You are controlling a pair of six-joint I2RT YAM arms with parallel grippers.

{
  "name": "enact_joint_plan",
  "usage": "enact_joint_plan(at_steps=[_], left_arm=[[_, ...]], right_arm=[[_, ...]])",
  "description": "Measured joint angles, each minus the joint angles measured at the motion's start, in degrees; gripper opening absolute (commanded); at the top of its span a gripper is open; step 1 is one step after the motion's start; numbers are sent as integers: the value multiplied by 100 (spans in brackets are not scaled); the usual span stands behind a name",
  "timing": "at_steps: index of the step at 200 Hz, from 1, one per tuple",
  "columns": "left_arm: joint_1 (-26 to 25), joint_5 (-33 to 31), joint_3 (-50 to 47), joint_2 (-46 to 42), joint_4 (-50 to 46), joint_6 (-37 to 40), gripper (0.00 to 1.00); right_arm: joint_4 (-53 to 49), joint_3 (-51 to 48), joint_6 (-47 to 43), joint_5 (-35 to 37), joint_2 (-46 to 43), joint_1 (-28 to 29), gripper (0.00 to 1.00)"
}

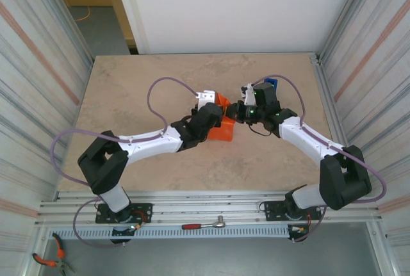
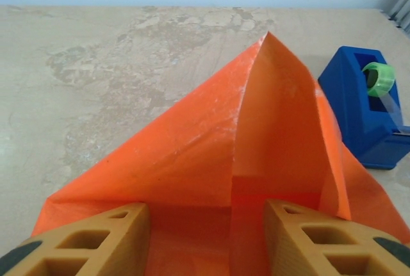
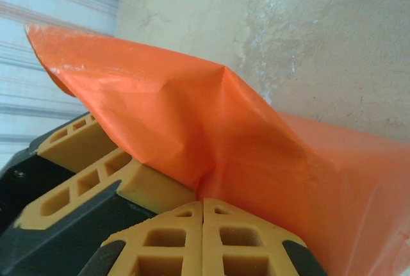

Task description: Wrap the gift box in paper

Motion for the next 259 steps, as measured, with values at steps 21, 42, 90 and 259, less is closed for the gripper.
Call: enact_joint_plan(at_steps=[21, 42, 90, 259], left_arm=[[-68, -221, 24, 79, 9, 136, 50], [-103, -345, 33, 120, 31, 203, 50], [-118, -424, 31, 146, 72, 243, 50], [-136, -485, -9, 153, 133, 326, 49]], right_arm=[[-72, 2, 166, -164, -57, -208, 0], [-234, 173, 289, -275, -151, -461, 0], [-282, 916, 306, -463, 101, -968, 0], [-800, 2472, 321, -1668, 2621, -299, 0]])
